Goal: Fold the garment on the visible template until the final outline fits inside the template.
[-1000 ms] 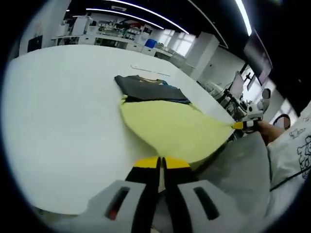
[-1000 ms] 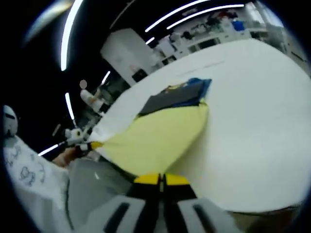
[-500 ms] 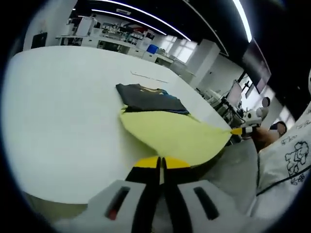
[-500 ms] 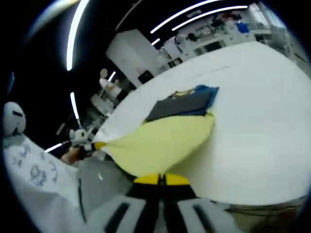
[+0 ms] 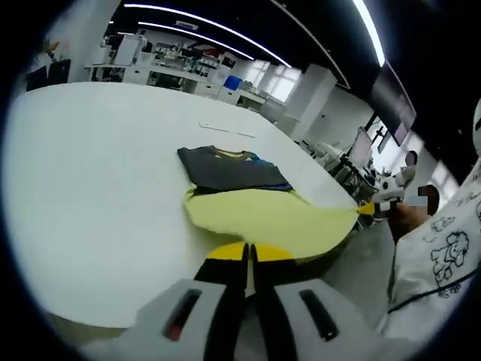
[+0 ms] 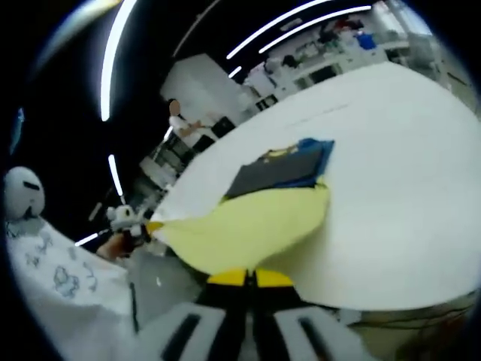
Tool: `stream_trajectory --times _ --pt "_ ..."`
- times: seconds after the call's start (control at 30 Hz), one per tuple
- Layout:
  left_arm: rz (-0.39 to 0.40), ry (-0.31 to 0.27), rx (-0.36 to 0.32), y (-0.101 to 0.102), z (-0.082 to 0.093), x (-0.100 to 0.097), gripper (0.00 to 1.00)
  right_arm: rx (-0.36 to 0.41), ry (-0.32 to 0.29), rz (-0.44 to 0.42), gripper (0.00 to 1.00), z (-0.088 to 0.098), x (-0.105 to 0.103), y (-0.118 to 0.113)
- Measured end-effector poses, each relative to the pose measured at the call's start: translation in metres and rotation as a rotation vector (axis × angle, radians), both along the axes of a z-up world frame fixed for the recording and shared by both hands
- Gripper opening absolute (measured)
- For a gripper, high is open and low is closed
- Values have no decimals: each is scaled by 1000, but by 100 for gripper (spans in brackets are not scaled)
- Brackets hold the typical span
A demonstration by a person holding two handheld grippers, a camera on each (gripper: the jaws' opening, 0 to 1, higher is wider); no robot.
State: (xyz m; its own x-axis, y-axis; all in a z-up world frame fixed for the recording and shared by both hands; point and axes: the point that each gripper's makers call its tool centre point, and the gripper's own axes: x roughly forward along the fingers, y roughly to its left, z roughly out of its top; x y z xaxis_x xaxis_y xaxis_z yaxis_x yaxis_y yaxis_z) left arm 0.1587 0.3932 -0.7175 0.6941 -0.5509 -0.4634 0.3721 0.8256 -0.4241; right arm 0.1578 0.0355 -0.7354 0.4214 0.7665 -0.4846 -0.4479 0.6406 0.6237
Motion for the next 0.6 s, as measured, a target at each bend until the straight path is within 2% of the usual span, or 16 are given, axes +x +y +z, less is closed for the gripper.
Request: stream_trajectory --times 0.13,0.33,0.6 --pt "-11 -31 11 1 11 10 0 9 -5 -8 0 2 6 0" --pt "-32 -49 31 2 17 24 0 13 -20 -11 0 7 20 2" --pt "-28 -84 26 5 29 46 0 17 -43 -32 0 18 48 -1"
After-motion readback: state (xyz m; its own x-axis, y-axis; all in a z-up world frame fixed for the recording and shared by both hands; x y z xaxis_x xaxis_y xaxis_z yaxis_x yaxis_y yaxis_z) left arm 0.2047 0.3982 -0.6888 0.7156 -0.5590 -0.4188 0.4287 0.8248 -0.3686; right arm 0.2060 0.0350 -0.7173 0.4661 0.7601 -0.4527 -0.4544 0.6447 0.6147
